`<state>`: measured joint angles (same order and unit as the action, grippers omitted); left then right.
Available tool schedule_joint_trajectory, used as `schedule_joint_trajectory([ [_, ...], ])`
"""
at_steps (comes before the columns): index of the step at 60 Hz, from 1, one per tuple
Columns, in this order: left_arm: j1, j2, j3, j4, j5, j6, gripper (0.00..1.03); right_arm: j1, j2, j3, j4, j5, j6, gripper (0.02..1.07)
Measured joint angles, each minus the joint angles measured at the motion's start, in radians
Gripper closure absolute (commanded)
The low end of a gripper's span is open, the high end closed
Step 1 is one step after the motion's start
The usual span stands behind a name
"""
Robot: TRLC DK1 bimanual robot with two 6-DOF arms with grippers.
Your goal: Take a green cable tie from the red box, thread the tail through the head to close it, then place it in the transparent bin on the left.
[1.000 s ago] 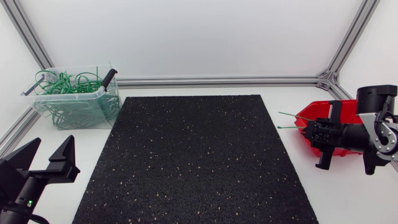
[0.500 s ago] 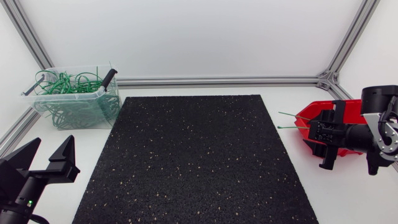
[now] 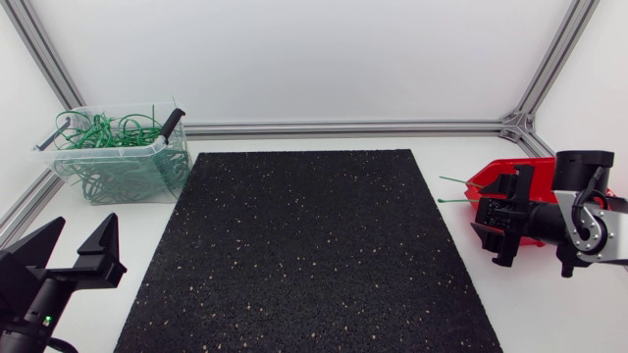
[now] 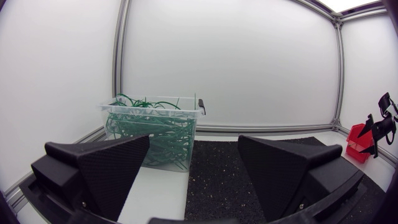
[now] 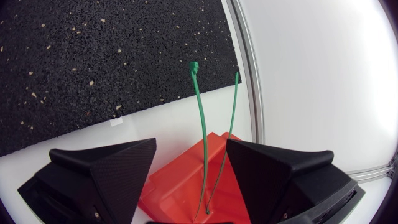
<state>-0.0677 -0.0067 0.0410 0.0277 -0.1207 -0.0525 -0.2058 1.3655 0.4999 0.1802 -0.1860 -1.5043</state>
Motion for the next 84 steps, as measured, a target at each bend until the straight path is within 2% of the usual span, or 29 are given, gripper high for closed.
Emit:
schedule_joint_trajectory([
  [6, 0.0, 0.0, 0.0, 0.0, 0.0, 0.0, 0.04, 0.002, 0.031, 0.0, 0.029, 0.004, 0.0, 0.28],
  [12, 0.0, 0.0, 0.0, 0.0, 0.0, 0.0, 0.04, 0.008, 0.056, 0.0, 0.042, 0.007, 0.001, 0.28],
  [21, 0.0, 0.0, 0.0, 0.0, 0.0, 0.0, 0.04, 0.023, 0.101, 0.012, 0.084, 0.016, 0.005, 0.4],
  [34, 0.0, 0.0, 0.0, 0.0, 0.0, 0.0, 0.04, 0.028, 0.116, 0.019, 0.11, 0.019, 0.009, 0.49],
  [57, -0.009, 0.0, 0.0, 0.0, 0.0, 0.0, 0.04, 0.026, 0.116, 0.04, 0.116, 0.018, 0.008, 0.88],
  [64, -0.009, 0.0, 0.0, 0.0, 0.0, 0.0, 0.04, 0.021, 0.116, 0.04, 0.118, 0.018, 0.008, 0.89],
  [67, -0.009, 0.0, 0.0, 0.0, 0.0, 0.0, 0.04, 0.021, 0.116, 0.04, 0.122, 0.019, 0.008, 0.94],
  [71, -0.009, 0.0, 0.0, 0.0, 0.0, 0.0, 0.04, 0.02, 0.116, 0.04, 0.129, 0.018, 0.008, 0.95],
  [78, -0.009, 0.0, 0.0, 0.0, 0.0, 0.0, 0.04, 0.017, 0.116, 0.04, 0.132, 0.018, 0.008, 1.01],
  [84, -0.013, 0.0, 0.0, 0.0, 0.0, 0.0, 0.04, 0.014, 0.116, 0.04, 0.134, 0.019, 0.008, 1.01],
])
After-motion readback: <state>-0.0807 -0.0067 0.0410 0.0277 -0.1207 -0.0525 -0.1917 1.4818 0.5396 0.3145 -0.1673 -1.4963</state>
